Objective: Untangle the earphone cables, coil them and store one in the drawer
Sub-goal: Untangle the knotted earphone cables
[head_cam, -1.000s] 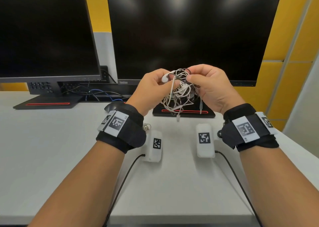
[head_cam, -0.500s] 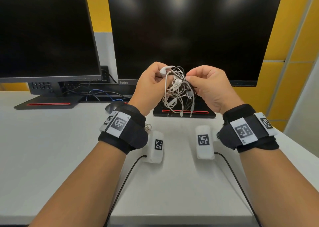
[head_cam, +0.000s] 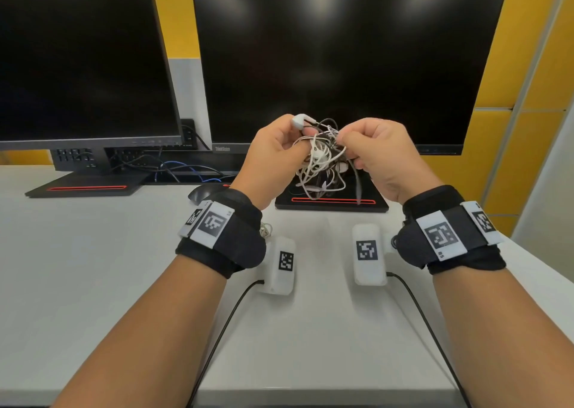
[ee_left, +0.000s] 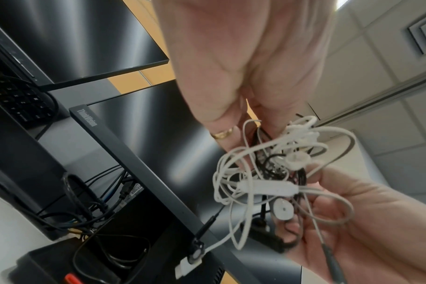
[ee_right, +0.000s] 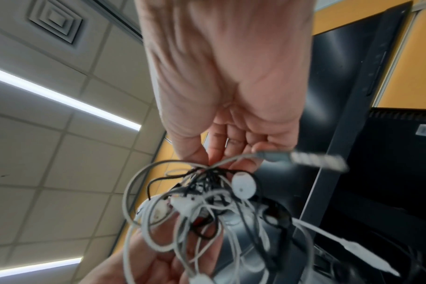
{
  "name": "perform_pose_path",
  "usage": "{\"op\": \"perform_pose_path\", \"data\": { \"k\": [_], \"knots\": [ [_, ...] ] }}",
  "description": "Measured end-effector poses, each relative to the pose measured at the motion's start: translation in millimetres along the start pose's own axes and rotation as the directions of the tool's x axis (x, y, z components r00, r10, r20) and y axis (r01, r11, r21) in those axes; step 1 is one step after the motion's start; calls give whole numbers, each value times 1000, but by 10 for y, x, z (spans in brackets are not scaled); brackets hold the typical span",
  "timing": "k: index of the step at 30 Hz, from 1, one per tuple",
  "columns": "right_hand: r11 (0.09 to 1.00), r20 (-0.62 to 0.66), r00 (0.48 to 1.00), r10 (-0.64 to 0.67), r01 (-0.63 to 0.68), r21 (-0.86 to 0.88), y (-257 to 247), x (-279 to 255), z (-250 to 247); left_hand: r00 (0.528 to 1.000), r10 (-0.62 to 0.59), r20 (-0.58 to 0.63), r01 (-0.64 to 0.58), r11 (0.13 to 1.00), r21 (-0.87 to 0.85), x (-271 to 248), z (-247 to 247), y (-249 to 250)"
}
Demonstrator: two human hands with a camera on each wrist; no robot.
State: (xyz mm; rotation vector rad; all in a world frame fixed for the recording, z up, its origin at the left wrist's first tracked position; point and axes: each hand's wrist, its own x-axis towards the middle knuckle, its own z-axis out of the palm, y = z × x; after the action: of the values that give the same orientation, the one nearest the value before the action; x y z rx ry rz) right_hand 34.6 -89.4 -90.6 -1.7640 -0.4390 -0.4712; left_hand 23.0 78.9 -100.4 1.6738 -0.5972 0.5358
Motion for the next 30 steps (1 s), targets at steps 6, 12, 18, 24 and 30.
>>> {"op": "perform_pose_path", "data": {
  "k": [6,12,18,24,30],
  "knots": [
    [999,-145,989,-2,10,53,24,58,31,997,-77,3,76,997,15,15,-37,-26],
    [989,-190,982,-6,34,144,27,57,63,980,-191,50,193,980,-47,11,-38,11],
    [989,-88,994,-58,70,132,17,10,90,998,-60,3,60,993,102,48,-61,-78],
    [981,-142,988,-64,88,172,6,9,70,945,-321,67,316,946,71,131,19,26],
    [979,-98,991,-90,106,171,15,-3,100,987,-136,86,128,988,87,-5,-9,-32]
  ]
}}
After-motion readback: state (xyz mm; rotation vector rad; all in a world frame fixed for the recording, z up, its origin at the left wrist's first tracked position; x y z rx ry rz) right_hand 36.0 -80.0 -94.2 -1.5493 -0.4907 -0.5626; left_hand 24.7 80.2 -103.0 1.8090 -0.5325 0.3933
